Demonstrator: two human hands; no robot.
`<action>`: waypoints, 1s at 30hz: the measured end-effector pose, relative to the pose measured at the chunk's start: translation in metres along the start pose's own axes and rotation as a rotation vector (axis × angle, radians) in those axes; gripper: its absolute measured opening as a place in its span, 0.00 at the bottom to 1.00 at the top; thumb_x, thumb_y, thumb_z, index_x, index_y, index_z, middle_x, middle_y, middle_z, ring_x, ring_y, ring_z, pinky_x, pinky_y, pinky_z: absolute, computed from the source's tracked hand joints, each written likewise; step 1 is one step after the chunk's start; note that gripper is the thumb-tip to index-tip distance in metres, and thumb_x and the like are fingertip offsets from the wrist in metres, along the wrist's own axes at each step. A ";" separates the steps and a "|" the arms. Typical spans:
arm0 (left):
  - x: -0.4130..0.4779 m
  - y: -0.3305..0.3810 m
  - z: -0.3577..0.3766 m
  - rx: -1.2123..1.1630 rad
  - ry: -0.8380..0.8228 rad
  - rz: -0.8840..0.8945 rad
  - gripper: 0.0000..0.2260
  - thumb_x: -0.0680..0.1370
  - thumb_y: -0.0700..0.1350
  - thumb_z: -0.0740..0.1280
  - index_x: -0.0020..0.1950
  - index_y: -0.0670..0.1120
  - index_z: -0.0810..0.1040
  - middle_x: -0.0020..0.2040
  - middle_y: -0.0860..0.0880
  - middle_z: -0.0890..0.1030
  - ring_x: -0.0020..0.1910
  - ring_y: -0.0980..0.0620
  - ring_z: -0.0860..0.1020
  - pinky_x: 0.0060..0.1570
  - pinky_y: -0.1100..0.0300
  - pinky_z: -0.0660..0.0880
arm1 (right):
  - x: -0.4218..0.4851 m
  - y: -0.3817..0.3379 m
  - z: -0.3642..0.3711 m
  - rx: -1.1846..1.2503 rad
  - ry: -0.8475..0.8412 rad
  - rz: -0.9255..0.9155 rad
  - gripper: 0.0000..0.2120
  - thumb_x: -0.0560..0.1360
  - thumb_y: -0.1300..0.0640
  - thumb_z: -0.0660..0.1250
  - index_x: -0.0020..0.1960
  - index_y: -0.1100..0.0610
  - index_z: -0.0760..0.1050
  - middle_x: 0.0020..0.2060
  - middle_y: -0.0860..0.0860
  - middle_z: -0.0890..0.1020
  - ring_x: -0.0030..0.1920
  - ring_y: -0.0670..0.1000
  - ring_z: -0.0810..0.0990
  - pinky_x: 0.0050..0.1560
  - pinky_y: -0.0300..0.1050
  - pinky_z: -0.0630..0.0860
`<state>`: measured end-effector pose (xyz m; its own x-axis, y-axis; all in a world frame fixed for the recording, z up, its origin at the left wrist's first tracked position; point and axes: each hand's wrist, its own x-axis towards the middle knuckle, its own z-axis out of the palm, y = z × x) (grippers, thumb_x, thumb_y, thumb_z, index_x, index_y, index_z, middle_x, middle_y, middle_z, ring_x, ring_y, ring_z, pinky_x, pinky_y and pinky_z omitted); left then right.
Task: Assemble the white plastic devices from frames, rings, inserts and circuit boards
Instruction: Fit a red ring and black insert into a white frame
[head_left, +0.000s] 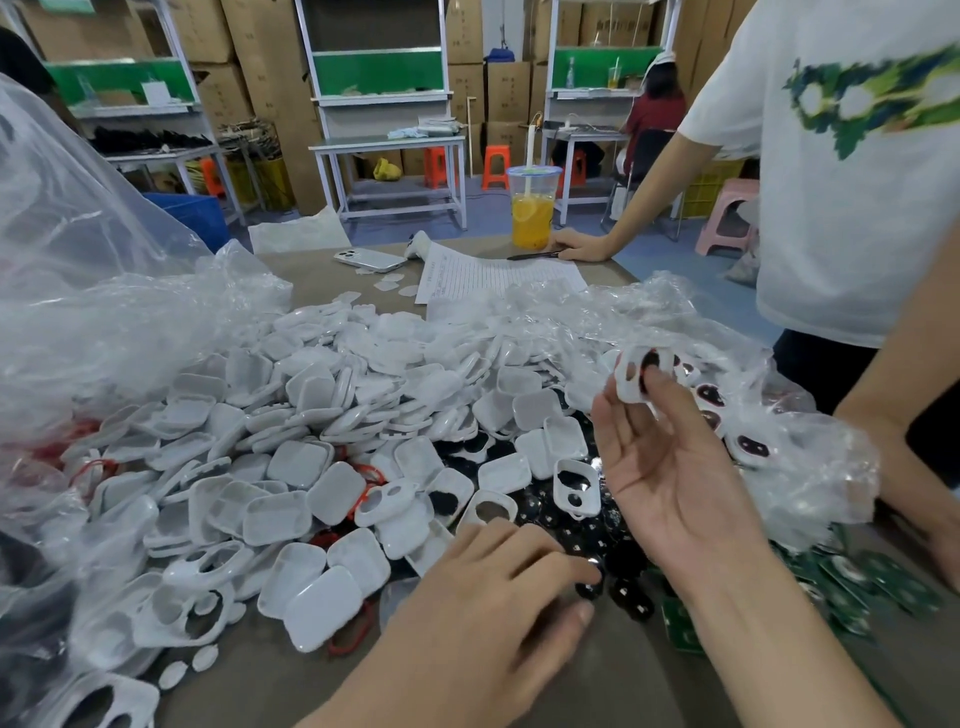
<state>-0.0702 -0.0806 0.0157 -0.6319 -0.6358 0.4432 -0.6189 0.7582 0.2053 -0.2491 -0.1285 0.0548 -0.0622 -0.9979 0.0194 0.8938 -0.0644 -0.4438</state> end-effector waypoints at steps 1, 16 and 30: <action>0.000 0.000 0.000 0.006 -0.009 -0.004 0.11 0.81 0.55 0.62 0.57 0.57 0.81 0.50 0.60 0.79 0.50 0.57 0.78 0.54 0.62 0.69 | 0.000 -0.001 0.001 0.003 0.015 -0.012 0.04 0.70 0.62 0.72 0.44 0.59 0.84 0.45 0.54 0.86 0.45 0.49 0.87 0.42 0.42 0.83; 0.021 0.052 0.032 -0.023 0.013 -0.026 0.17 0.77 0.62 0.63 0.54 0.52 0.82 0.50 0.53 0.78 0.48 0.51 0.76 0.49 0.55 0.77 | -0.021 -0.022 0.002 -0.161 0.056 -0.064 0.09 0.71 0.66 0.72 0.50 0.60 0.76 0.49 0.58 0.85 0.49 0.56 0.86 0.43 0.43 0.83; -0.011 -0.008 -0.022 -0.806 0.358 -0.720 0.10 0.82 0.51 0.64 0.43 0.54 0.82 0.37 0.51 0.85 0.29 0.54 0.76 0.34 0.60 0.74 | -0.074 0.004 -0.006 -0.760 0.182 -0.004 0.05 0.76 0.65 0.71 0.49 0.60 0.75 0.37 0.52 0.84 0.36 0.50 0.84 0.41 0.44 0.83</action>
<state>-0.0480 -0.0768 0.0286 -0.0016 -0.9813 0.1924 -0.2223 0.1880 0.9567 -0.2435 -0.0552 0.0459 -0.1950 -0.9761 -0.0959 0.3478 0.0226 -0.9373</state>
